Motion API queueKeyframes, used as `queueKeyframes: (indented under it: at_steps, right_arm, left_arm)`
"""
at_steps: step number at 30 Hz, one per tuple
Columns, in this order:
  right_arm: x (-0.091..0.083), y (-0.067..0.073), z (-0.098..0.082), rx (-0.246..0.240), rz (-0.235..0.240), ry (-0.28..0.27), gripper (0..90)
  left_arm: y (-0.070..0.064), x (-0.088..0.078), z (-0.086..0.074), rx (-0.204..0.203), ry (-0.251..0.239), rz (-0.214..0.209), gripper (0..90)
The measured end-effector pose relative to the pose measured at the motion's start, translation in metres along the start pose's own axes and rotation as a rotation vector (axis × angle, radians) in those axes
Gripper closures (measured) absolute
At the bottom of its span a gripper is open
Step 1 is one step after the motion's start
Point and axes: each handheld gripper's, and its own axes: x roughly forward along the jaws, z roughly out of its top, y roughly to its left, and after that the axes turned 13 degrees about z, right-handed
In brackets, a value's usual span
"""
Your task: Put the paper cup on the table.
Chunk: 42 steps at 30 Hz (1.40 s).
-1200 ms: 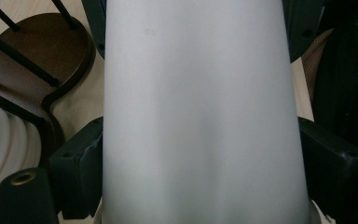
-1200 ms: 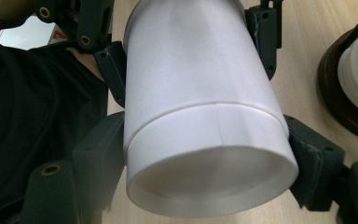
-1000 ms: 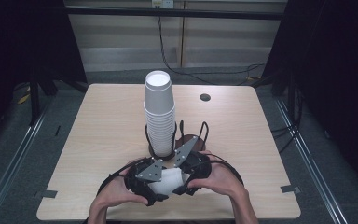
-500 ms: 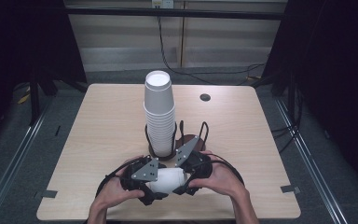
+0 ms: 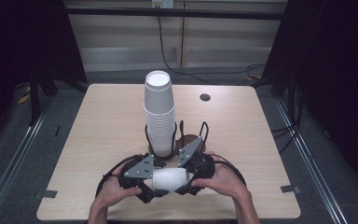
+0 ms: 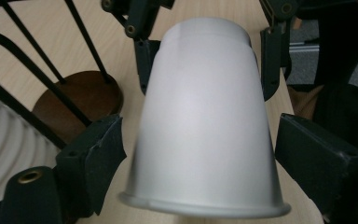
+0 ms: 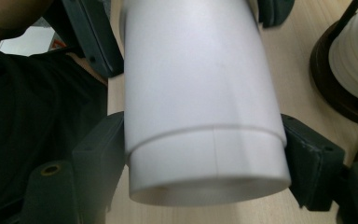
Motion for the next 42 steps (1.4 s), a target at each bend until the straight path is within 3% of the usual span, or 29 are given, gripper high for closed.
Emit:
queueKeyframes:
  at_steps: [4,13,23,33,38,42]
  right_arm:
    - [-0.003,-0.001,-0.004,0.016,-0.008,-0.018,23.3]
    - [-0.013,-0.001,-0.015,0.037,-0.039,-0.079,23.5]
    - [-0.024,-0.001,-0.032,0.069,-0.090,-0.205,23.5]
    - [-0.026,-0.001,-0.041,0.078,-0.101,-0.315,23.3]
    - [-0.025,-0.001,-0.046,0.078,-0.081,-0.381,23.3]
    - [-0.022,0.000,-0.049,0.075,-0.074,-0.424,23.3]
  left_arm:
    - [0.002,-0.005,-0.002,-0.009,-0.020,-0.001,15.7]
    - [0.004,-0.016,-0.007,-0.053,-0.058,0.043,15.7]
    - [0.008,-0.024,-0.017,-0.116,-0.124,0.059,15.6]
    - [0.008,-0.021,-0.026,-0.166,-0.150,0.084,15.6]
    - [0.010,-0.023,-0.033,-0.212,-0.162,0.075,15.5]
    - [0.011,-0.024,-0.039,-0.243,-0.182,0.096,15.5]
